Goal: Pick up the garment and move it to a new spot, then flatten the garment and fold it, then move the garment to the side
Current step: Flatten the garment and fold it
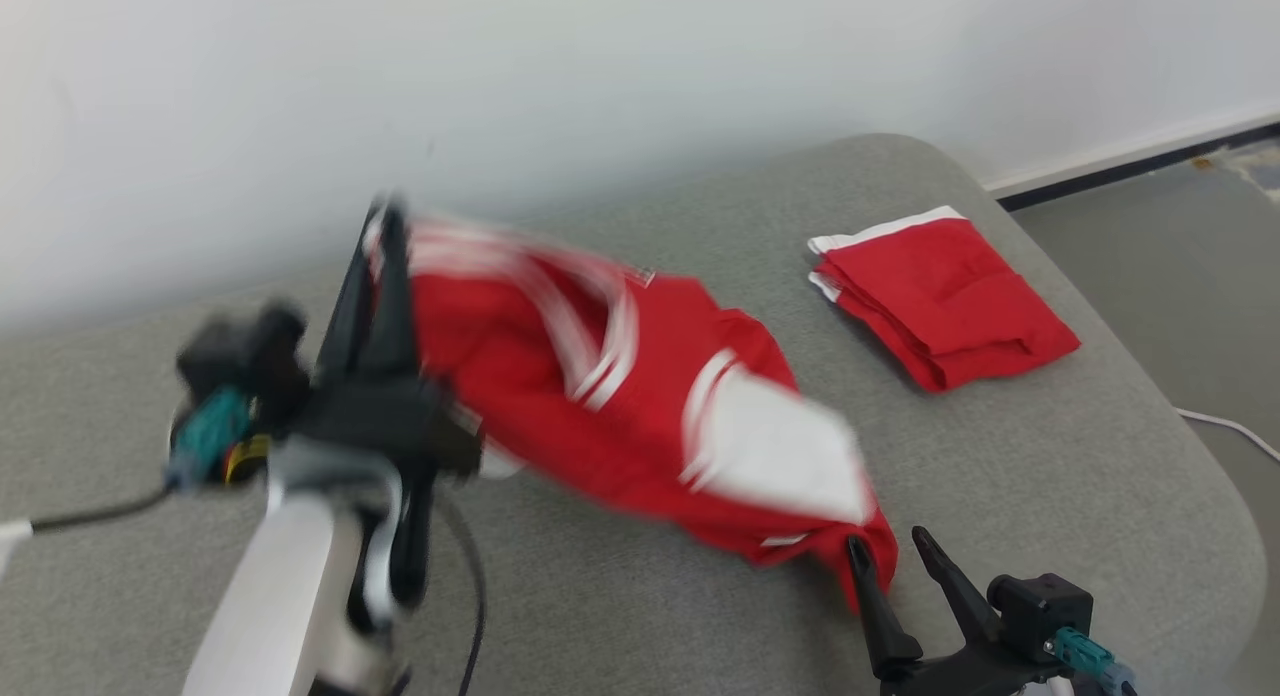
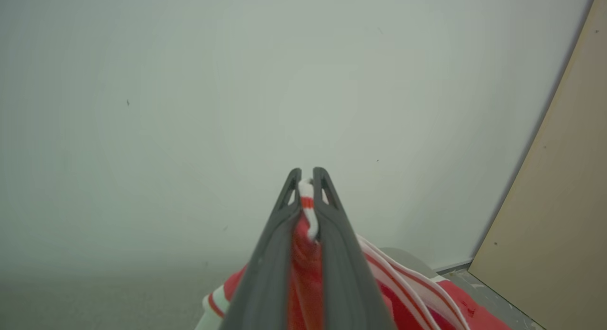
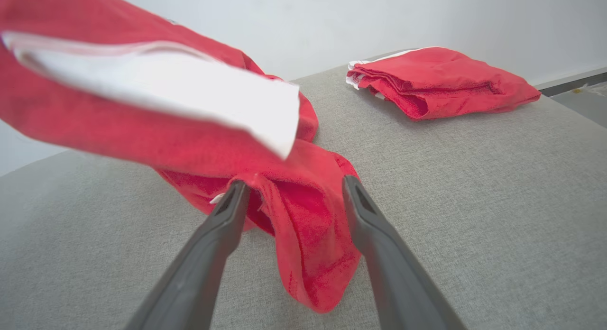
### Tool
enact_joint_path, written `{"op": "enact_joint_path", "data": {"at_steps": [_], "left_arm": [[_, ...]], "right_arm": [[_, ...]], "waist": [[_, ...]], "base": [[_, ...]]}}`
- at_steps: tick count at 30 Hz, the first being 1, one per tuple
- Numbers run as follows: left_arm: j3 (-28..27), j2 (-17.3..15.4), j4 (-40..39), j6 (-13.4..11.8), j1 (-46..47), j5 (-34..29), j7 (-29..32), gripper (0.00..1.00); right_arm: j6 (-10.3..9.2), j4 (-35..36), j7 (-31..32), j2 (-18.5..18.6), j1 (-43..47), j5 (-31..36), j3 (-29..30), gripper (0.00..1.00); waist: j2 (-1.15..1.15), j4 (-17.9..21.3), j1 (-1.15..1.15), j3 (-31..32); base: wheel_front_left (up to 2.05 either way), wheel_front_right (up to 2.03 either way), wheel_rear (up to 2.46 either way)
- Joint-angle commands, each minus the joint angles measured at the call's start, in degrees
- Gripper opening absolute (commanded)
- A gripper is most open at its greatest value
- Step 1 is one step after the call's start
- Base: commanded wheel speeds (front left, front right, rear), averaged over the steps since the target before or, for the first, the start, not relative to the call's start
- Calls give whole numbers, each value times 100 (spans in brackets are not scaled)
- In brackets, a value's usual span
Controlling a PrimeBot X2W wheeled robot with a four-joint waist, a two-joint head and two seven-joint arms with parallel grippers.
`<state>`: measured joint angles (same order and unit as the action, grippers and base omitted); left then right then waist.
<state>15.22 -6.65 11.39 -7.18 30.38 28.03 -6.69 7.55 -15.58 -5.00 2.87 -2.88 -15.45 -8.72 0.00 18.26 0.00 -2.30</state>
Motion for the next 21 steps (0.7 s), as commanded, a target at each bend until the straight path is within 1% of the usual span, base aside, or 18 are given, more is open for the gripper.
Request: {"op": "enact_joint_path", "data": {"at_steps": [1, 4, 7, 8, 9, 13, 18, 21], "left_arm": [[-102, -74, 125, -35, -351, 81, -92, 0], [-427, -229, 572, -107, -1026, 312, -270, 0], [-713, -308, 1020, -110, -1361, 511, -499, 0], [-763, -323, 1145, -127, -1439, 523, -562, 39], [-833, -338, 1244, -131, -1498, 554, -613, 99], [-1037, -312, 1527, -31, -1662, 702, -731, 100], [-1123, -313, 1661, 30, -1866, 786, -772, 100], [-937, -194, 1626, 290, -2030, 878, -641, 100]], "right_arm": [[-14, 27, 9, 2, 49, 24, -2, 100], [-14, 58, 28, 1, 32, 46, 0, 100], [-14, 80, 71, 1, 30, 97, -14, 100], [-14, 84, 79, 1, 37, 98, -26, 100], [-14, 93, 88, 1, 46, 93, -35, 100], [-14, 110, 127, 2, 70, 82, -69, 100], [-14, 139, 142, 1, 131, 94, -60, 100], [-14, 152, 155, 2, 156, 113, -35, 100]], "waist": [[0, -200, 0, -15], [0, -343, 0, -46], [0, -483, 0, -45], [0, -515, 0, -33], [0, -543, 0, -21], [0, -614, 0, 33], [0, -657, 0, 66], [0, -679, 0, 72]], "base": [[0, 0, 0], [0, 0, 0], [0, 0, 0], [0, 0, 0], [0, 0, 0], [0, 0, 0], [0, 0, 0], [0, 0, 0]]}}
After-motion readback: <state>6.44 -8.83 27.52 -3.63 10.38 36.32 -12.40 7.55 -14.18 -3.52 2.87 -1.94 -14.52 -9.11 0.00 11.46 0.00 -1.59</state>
